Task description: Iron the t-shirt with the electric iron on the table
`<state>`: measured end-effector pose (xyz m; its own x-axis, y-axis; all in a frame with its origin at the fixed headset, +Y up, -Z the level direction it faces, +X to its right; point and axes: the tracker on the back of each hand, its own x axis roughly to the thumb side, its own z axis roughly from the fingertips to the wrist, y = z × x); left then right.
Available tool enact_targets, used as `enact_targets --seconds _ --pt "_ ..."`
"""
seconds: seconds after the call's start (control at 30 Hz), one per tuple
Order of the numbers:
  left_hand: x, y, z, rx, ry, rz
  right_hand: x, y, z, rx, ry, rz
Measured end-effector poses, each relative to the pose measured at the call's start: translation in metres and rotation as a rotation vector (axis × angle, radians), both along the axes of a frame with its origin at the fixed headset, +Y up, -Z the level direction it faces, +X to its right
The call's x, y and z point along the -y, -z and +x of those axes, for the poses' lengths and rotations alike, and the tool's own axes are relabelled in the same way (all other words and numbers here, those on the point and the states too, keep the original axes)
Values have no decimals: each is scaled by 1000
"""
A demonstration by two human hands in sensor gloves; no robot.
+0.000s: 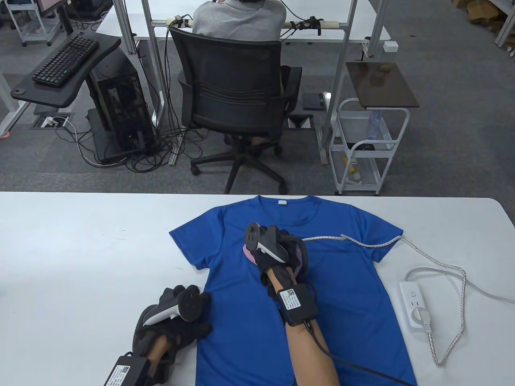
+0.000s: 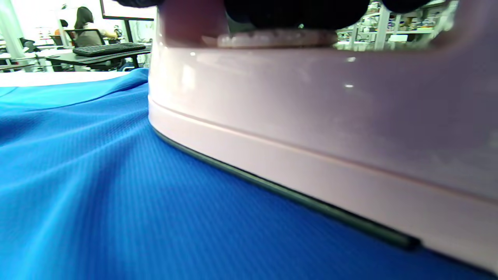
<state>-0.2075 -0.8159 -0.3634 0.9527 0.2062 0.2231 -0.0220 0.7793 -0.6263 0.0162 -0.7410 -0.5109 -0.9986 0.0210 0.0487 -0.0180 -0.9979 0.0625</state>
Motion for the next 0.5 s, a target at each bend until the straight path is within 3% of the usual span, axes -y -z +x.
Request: enact_targets --seconds 0.5 --pt "0 0 0 3 5 -4 0 4 -5 -6 -18 3"
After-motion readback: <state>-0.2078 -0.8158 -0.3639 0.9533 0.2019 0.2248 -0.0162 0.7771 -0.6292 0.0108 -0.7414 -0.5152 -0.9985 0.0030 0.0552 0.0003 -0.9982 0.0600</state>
